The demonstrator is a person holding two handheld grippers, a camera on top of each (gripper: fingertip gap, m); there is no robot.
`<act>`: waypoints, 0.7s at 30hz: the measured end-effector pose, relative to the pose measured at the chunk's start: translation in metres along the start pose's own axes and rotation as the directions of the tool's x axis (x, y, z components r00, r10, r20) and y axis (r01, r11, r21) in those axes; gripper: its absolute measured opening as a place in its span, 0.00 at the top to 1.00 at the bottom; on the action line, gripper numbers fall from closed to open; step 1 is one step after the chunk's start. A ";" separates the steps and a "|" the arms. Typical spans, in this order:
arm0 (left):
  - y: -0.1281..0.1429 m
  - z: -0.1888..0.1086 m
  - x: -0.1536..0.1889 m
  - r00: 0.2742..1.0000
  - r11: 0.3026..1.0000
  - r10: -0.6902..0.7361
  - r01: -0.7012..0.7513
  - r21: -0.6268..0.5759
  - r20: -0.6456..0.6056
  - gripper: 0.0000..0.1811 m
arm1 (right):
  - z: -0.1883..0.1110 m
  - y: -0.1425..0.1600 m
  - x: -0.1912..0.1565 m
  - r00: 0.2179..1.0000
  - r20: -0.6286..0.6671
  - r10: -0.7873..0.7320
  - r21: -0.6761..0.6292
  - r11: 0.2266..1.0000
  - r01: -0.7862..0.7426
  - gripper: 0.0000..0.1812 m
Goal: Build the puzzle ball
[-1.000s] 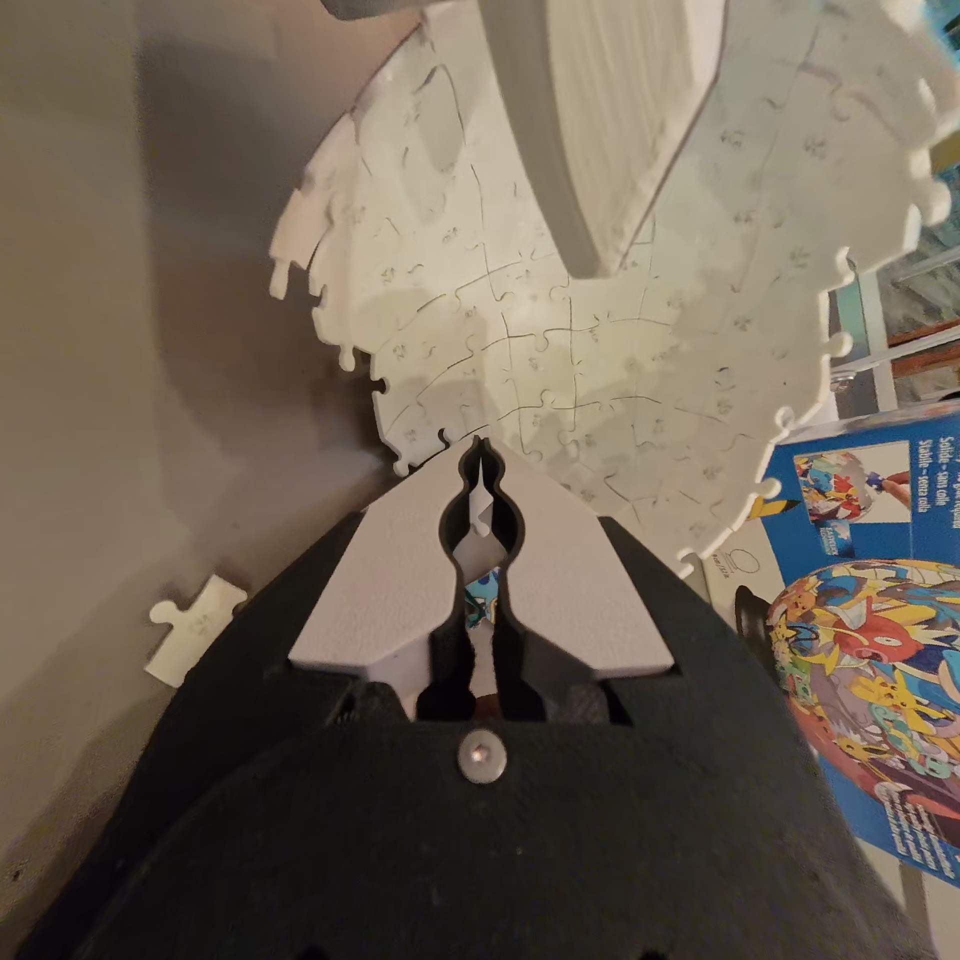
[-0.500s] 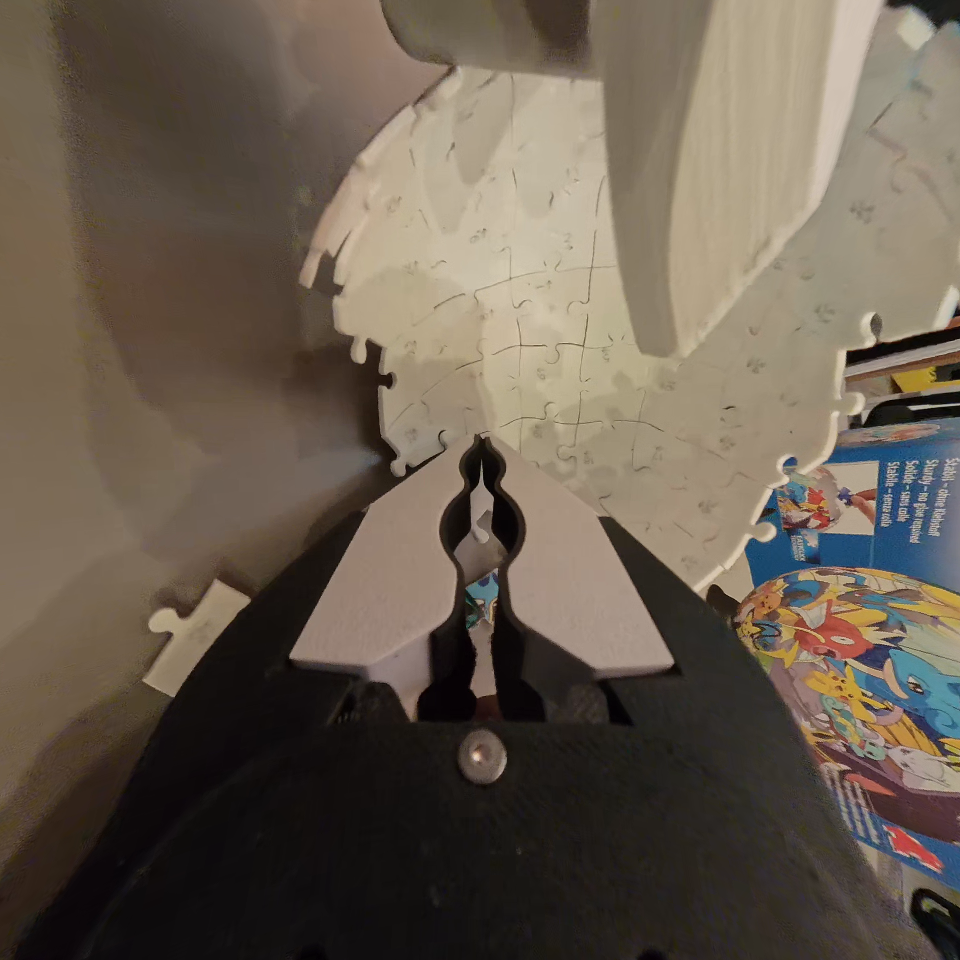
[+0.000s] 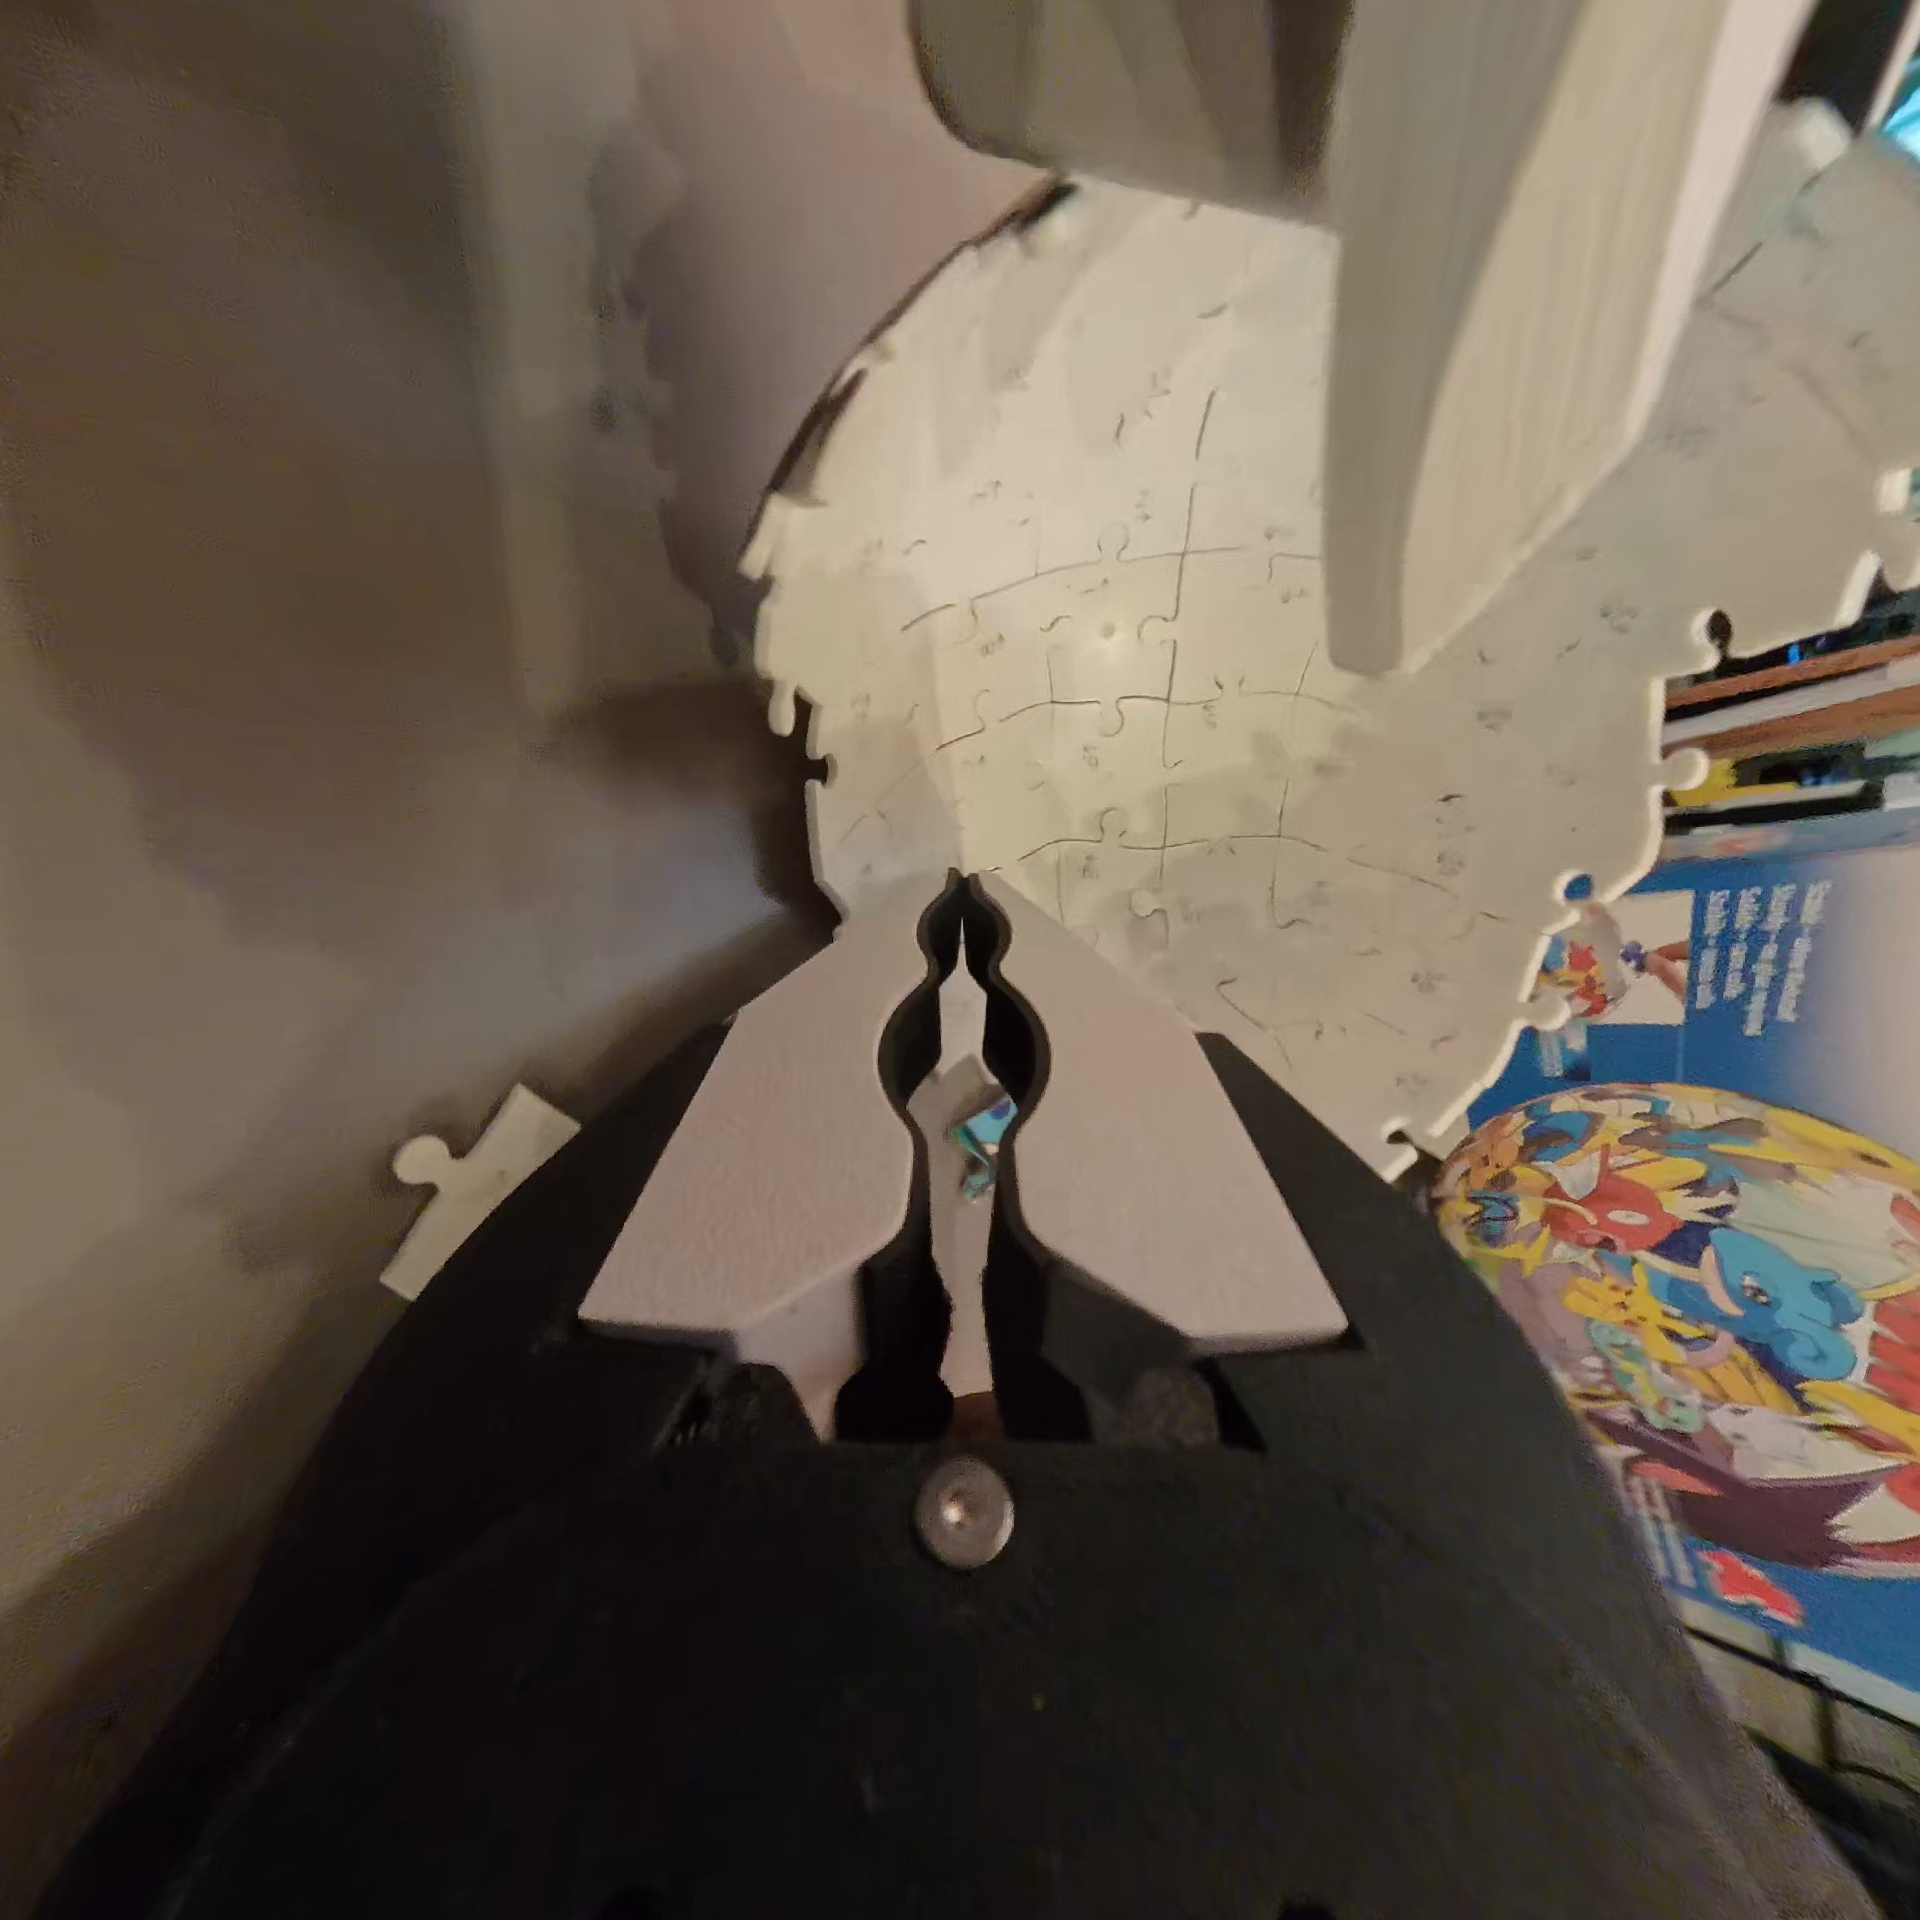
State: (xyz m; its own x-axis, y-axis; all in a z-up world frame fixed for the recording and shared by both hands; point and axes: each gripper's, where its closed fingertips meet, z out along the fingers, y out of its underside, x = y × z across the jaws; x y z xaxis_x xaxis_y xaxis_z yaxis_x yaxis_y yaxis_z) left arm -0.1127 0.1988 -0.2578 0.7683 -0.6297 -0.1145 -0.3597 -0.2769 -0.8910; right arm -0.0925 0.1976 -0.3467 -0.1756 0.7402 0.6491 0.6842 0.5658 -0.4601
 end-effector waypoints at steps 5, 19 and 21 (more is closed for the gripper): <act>-0.002 0.001 0.001 1.000 1.000 0.012 -0.012 0.004 0.007 0.60 | -0.001 0.002 -0.001 0.995 0.033 0.094 0.016 0.995 -0.094 1.00; -0.004 0.003 0.005 0.999 0.999 0.049 -0.049 0.004 0.016 0.62 | -0.003 0.001 -0.003 0.975 0.067 0.213 0.013 0.977 -0.214 1.00; -0.003 0.003 0.005 0.998 0.999 0.053 -0.053 0.003 0.022 0.62 | -0.005 0.003 -0.001 0.976 0.052 0.212 0.014 0.977 -0.213 1.00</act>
State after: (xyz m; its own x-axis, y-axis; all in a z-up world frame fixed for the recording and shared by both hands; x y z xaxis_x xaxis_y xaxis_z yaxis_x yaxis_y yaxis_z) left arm -0.1063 0.1993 -0.2572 0.7596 -0.6276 -0.1707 -0.3982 -0.2413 -0.8850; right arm -0.0868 0.1966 -0.3456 -0.0626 0.8612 0.5044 0.6963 0.3997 -0.5961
